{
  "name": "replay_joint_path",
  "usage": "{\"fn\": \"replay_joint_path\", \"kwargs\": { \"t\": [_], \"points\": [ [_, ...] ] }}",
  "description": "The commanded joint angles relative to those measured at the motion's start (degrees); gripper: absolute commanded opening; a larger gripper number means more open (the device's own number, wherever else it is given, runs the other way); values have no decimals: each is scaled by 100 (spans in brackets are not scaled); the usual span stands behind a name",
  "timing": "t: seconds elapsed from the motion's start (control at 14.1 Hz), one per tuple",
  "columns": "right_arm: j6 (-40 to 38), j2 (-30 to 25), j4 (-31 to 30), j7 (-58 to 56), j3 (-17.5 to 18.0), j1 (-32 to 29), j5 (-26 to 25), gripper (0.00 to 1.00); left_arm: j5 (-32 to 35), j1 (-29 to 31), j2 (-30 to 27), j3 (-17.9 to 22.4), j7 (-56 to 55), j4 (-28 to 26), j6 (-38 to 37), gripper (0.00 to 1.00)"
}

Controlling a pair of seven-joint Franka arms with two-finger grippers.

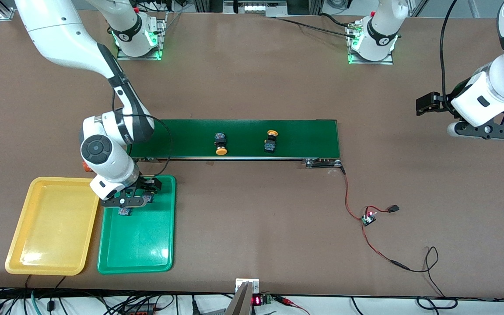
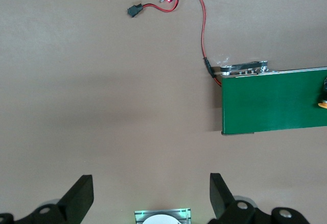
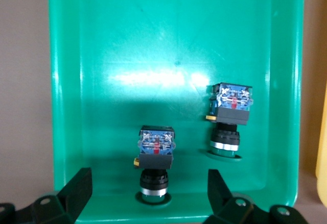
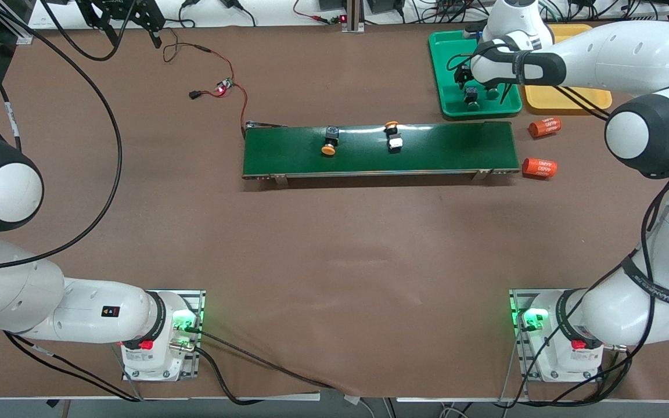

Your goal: Sort buttons by color to trays

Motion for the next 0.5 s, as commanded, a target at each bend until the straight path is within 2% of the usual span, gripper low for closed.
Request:
{"fn": "replay_joint_path", "kwargs": {
  "t": [0.0,0.14,0.28,0.42],
  "points": [
    [-76,-708,-606,12,0,120,46,100,83,50,89,-1,103,182,-117,100],
    [-93,-1148,-1071,161,26,269,116,100,83,77,89,-1,216,174,-117,100],
    [-93,-1526,-1432,416,35,523,571,100,75,77,98,-1,253,174,-117,100],
    [-93,-1860,-1749,556,52,769,697,100,75,77,98,-1,253,165,-117,100]
  ]
}}
